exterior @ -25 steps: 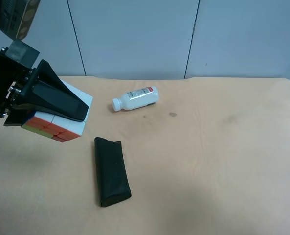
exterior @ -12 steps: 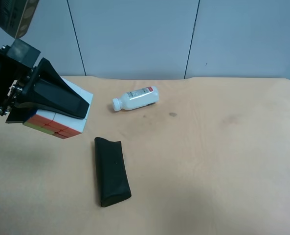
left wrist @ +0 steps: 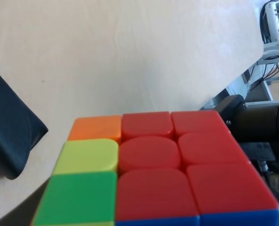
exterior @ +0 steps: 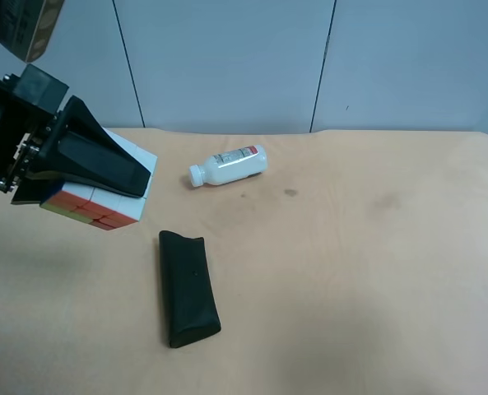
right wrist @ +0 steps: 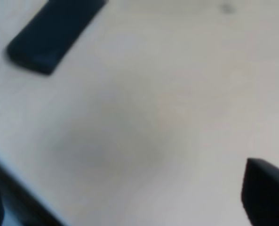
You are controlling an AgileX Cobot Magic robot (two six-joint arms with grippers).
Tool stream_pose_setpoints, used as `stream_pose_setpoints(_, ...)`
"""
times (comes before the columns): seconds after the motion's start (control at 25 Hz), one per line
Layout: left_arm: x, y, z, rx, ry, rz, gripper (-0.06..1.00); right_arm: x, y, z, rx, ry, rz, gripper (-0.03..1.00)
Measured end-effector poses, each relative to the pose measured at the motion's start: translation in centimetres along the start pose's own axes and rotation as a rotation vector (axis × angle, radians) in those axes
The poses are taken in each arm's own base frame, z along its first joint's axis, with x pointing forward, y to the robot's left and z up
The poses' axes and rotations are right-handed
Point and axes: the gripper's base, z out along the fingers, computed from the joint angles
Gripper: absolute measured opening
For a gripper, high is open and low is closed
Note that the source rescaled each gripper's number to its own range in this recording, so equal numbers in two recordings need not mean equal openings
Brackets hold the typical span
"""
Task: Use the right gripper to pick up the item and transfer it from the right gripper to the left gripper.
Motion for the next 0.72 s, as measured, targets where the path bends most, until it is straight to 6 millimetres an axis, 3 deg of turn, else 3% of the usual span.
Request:
stream_pose_setpoints(0.36,-0.2,0.1,0.0,-0.008,-0.023,0.092,0.0,1.4,0.2,-2.1,0.341,-0.159,0.213,1.0)
stream_pose_setpoints(0.56,-0.6,0.1,-0.1,-0.025,-0.049,0.146,0.0,1.4,0.3,-2.0,0.409,-0.158,0.255,1.0)
stream_pose_setpoints(0.72,-2.3,-0.3,-1.4,-0.123,-0.096,0.232,0.0,1.4,0.3,-2.0,0.411,-0.158,0.257,1.0)
